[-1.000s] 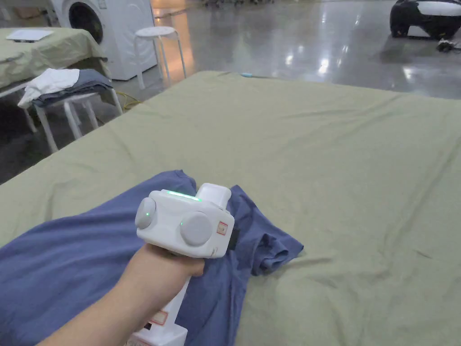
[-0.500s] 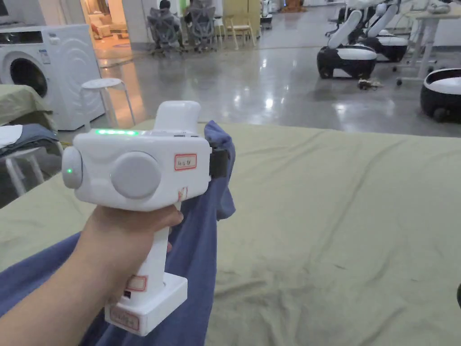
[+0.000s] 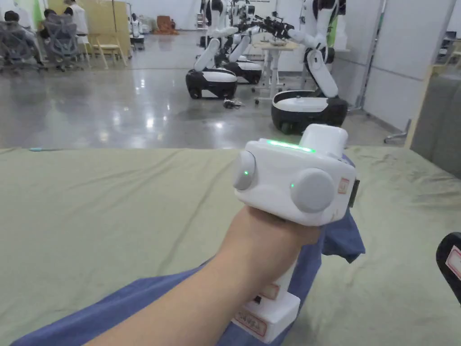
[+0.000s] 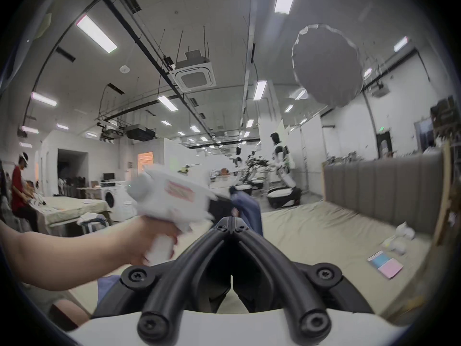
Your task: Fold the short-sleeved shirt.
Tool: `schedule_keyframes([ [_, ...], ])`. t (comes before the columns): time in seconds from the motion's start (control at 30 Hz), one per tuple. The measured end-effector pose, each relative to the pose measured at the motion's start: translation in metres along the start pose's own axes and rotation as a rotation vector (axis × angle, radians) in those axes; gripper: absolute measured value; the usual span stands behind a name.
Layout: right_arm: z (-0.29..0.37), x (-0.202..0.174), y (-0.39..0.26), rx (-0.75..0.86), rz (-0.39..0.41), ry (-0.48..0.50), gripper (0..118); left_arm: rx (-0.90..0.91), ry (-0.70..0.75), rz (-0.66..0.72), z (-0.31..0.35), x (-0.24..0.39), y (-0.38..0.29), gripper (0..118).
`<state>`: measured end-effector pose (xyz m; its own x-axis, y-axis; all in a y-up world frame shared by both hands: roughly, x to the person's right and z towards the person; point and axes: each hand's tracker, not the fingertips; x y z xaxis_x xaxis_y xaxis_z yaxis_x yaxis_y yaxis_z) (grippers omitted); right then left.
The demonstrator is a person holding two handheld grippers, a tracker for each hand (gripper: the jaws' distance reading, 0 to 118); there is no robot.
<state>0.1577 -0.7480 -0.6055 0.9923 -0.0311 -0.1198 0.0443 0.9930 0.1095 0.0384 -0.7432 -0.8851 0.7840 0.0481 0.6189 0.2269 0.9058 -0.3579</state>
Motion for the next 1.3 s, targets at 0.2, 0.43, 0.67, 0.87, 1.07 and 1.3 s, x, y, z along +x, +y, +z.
schedule_keyframes([
  [0.2,0.04,0.041,0.001,-0.038,0.064,-0.103,0,-0.268,-0.074,-0.005,-0.11,0.075,-0.08,2],
  [0.43,0.043,0.063,-0.014,-0.102,0.037,-0.142,0,-0.256,0.056,0.04,-0.104,0.073,-0.14,79],
  [0.67,0.018,0.047,-0.021,-0.097,0.012,-0.059,0,0.106,0.204,0.046,0.089,-0.008,-0.127,114],
  [0.87,-0.011,0.013,-0.036,-0.116,-0.002,0.052,0,0.385,0.557,0.112,0.324,-0.056,-0.181,50],
  [1.07,-0.033,-0.019,-0.05,-0.148,0.012,0.093,0,0.34,0.831,0.307,0.43,-0.092,-0.264,0],
  [1.3,-0.039,-0.05,-0.063,-0.191,0.035,0.134,0,0.196,0.798,0.302,0.398,-0.125,-0.293,0],
])
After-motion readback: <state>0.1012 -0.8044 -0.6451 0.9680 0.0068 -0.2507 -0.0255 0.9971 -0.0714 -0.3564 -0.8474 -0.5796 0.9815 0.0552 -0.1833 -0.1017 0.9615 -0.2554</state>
